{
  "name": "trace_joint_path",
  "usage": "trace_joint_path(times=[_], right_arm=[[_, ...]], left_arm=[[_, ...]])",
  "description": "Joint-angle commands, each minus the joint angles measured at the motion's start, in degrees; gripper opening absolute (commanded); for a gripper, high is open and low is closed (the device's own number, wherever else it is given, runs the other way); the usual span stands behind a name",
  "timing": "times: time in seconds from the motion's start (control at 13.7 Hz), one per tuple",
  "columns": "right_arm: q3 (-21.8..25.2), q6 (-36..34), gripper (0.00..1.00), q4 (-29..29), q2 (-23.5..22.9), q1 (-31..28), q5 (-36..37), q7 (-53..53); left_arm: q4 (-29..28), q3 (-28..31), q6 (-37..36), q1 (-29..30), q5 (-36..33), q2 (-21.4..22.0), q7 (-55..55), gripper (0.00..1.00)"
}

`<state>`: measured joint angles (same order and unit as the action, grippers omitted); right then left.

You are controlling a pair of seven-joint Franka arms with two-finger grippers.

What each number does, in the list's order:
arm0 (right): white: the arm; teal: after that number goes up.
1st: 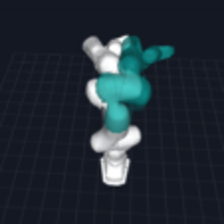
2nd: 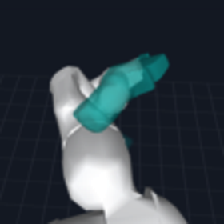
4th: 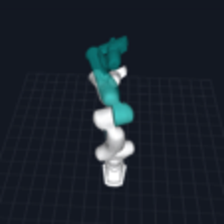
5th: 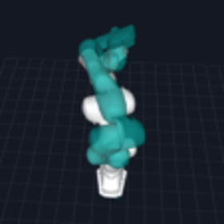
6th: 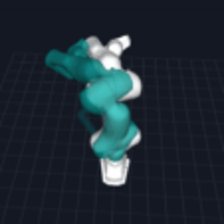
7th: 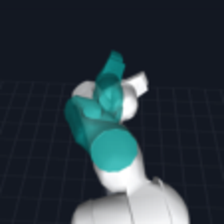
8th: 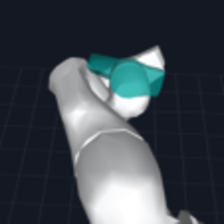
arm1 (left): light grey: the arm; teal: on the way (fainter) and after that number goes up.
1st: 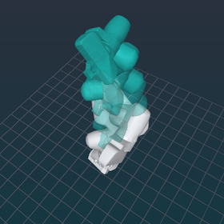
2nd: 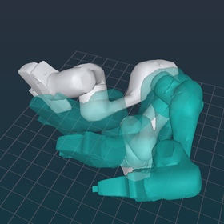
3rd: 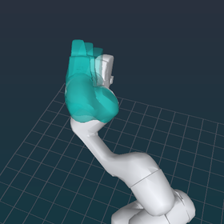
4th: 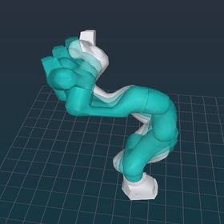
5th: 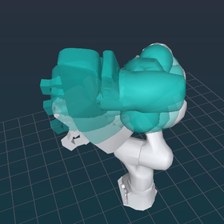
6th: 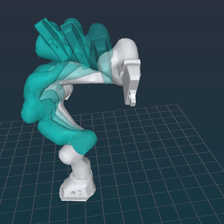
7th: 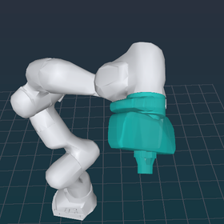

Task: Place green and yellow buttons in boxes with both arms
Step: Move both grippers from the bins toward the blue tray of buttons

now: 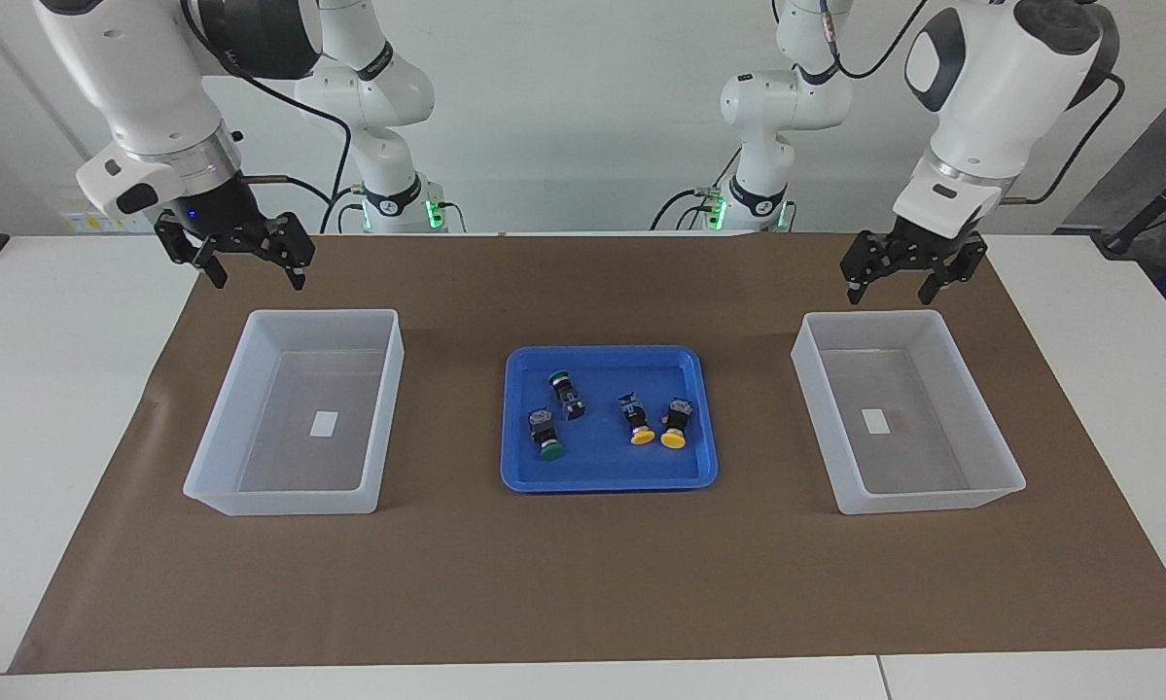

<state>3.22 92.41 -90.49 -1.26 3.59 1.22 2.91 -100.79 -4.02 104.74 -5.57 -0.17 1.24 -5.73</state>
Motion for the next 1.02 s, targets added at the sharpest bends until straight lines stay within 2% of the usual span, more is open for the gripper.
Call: trace_joint_path(times=[0.0, 0.29, 0.44, 0.59, 0.73, 0.95], right_arm=[[-0.32, -0.48, 1.00, -1.18, 1.08, -0.25, -0.52, 0.34], [-0.32, 0.40, 1.00, -1.35, 1.08, -0.07, -0.52, 0.69], [-0.32, 1.37, 1.00, -1.70, 1.08, 0.19, -0.52, 0.25], [-0.50, 2.24, 1.00, -3.28, 1.69, 1.76, -0.95, 1.12], [-0.50, 6.97, 1.00, -6.08, 2.31, 4.14, -1.31, 3.58], [-0.50, 14.52, 1.00, -8.29, -1.36, 7.73, -3.32, 3.77]], left_arm=[[-10.19, 0.42, 10.01, -5.05, -0.36, 2.63, -7.51, 1.00], [-14.77, 0.42, 25.29, -11.64, -0.27, -4.04, -15.25, 1.00], [-17.06, 0.33, 32.60, -12.36, -0.27, -5.46, -15.36, 1.00], [-17.51, 0.33, 34.91, -13.58, -0.27, -6.94, -15.10, 1.00], [-17.42, 0.33, 39.64, -15.16, -0.27, -11.16, -15.62, 1.00], [-17.42, 0.41, 44.05, -15.96, -0.27, -15.73, -15.45, 1.00]])
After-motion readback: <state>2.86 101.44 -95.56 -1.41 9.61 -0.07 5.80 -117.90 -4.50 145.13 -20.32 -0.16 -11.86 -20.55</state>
